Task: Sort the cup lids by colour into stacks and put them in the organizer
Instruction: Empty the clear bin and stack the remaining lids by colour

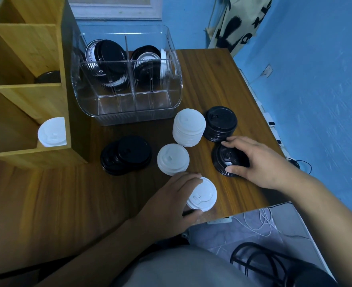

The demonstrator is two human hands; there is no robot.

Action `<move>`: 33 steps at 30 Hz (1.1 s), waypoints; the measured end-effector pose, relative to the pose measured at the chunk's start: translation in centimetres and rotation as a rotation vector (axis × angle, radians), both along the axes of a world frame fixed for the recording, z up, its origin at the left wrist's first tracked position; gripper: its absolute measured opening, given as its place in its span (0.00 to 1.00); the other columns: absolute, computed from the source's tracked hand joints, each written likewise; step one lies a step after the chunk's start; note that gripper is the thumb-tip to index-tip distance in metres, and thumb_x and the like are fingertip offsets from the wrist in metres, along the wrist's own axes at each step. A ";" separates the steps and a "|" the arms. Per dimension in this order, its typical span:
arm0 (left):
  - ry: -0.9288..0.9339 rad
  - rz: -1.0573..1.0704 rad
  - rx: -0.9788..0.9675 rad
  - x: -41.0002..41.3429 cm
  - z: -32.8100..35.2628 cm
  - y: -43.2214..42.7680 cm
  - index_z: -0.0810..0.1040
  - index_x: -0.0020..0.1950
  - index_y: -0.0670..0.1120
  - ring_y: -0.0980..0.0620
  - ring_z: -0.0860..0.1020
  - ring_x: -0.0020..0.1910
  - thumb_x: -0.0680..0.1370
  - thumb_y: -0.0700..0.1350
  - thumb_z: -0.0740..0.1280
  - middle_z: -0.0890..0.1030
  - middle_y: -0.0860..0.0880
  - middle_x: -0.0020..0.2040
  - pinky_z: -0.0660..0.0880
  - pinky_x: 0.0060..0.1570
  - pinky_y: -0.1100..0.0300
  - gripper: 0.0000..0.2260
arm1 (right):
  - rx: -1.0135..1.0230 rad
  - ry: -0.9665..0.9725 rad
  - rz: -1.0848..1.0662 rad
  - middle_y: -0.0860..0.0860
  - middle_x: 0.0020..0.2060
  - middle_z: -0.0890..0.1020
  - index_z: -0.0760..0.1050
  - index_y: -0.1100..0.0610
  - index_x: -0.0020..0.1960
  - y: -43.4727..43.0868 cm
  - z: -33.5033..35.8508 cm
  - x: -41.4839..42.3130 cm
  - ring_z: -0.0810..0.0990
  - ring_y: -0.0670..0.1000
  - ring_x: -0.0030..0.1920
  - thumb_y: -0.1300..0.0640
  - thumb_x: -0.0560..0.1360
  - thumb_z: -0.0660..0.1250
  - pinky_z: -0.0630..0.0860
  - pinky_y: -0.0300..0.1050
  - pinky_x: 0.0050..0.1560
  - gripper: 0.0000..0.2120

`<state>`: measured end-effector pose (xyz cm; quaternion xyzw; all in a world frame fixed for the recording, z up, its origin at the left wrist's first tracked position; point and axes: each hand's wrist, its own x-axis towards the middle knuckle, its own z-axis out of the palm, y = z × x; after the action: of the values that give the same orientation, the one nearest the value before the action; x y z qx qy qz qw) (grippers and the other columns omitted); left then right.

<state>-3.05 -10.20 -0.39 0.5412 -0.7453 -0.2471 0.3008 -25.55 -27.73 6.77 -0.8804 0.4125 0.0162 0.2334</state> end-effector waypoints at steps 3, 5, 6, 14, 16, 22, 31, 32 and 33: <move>0.014 -0.001 0.010 0.1 0.2 0.1 0.69 0.75 0.42 0.54 0.65 0.76 0.76 0.47 0.72 0.69 0.49 0.76 0.66 0.74 0.54 0.29 | 0.017 -0.106 -0.007 0.39 0.78 0.60 0.63 0.41 0.77 1.2 -0.7 -0.9 0.61 0.43 0.77 0.42 0.76 0.69 0.65 0.52 0.76 0.32; 0.027 -0.002 0.010 0.2 0.4 0.1 0.68 0.76 0.42 0.54 0.63 0.78 0.75 0.44 0.72 0.68 0.49 0.77 0.65 0.75 0.53 0.30 | 0.023 -0.191 -0.019 0.39 0.79 0.58 0.62 0.42 0.78 1.7 -1.1 -1.4 0.59 0.42 0.78 0.40 0.76 0.68 0.65 0.55 0.76 0.32; 0.037 -0.003 0.010 0.2 0.5 0.1 0.67 0.76 0.42 0.53 0.62 0.78 0.75 0.43 0.71 0.67 0.49 0.78 0.64 0.75 0.53 0.30 | 0.026 -0.221 -0.031 0.40 0.79 0.58 0.63 0.42 0.77 1.9 -1.2 -1.5 0.58 0.42 0.78 0.40 0.76 0.68 0.65 0.56 0.76 0.33; 0.138 0.089 -0.036 1.2 2.0 0.9 0.71 0.74 0.42 0.53 0.69 0.74 0.75 0.43 0.72 0.73 0.50 0.73 0.67 0.73 0.56 0.28 | -0.248 -0.298 0.056 0.51 0.75 0.69 0.73 0.55 0.72 4.8 -0.7 -1.3 0.63 0.52 0.77 0.45 0.76 0.72 0.66 0.60 0.74 0.28; 0.144 0.176 -0.083 2.3 2.7 1.1 0.75 0.71 0.43 0.55 0.73 0.70 0.77 0.45 0.70 0.77 0.50 0.68 0.69 0.70 0.61 0.22 | -0.287 -0.353 0.140 0.51 0.71 0.74 0.77 0.56 0.69 6.8 -1.1 -0.4 0.69 0.53 0.74 0.49 0.77 0.73 0.71 0.57 0.70 0.23; -0.190 0.457 -0.131 7.5 4.0 0.3 0.77 0.67 0.45 0.53 0.73 0.65 0.75 0.44 0.75 0.78 0.48 0.64 0.64 0.68 0.66 0.21 | -0.114 -0.208 0.262 0.45 0.76 0.67 0.70 0.49 0.73 9.3 -4.0 2.2 0.63 0.47 0.77 0.48 0.77 0.70 0.74 0.53 0.67 0.26; -0.562 0.289 0.003 8.4 3.3 -2.3 0.68 0.76 0.46 0.47 0.62 0.79 0.73 0.72 0.66 0.72 0.47 0.75 0.51 0.80 0.45 0.41 | -0.052 -0.267 0.151 0.41 0.66 0.73 0.71 0.48 0.72 9.1 -1.9 2.6 0.72 0.43 0.67 0.38 0.73 0.71 0.71 0.43 0.67 0.31; -0.564 0.282 0.008 8.0 3.2 -2.8 0.68 0.76 0.46 0.47 0.62 0.78 0.73 0.72 0.66 0.73 0.47 0.75 0.51 0.80 0.44 0.41 | -0.055 -0.287 0.133 0.41 0.65 0.74 0.72 0.48 0.72 8.9 -1.4 2.7 0.72 0.43 0.67 0.37 0.72 0.72 0.70 0.40 0.67 0.32; -0.559 0.282 0.009 7.6 3.0 -3.1 0.68 0.76 0.46 0.47 0.64 0.78 0.72 0.72 0.66 0.74 0.47 0.74 0.51 0.80 0.43 0.41 | -0.063 -0.304 0.117 0.42 0.64 0.74 0.72 0.49 0.72 8.7 -0.9 2.9 0.73 0.43 0.66 0.38 0.72 0.73 0.69 0.38 0.67 0.32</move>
<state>4.56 -13.35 2.65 0.6876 -0.7157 -0.0480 0.1129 -22.69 -19.04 5.87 -0.9021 0.3207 -0.1165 0.2641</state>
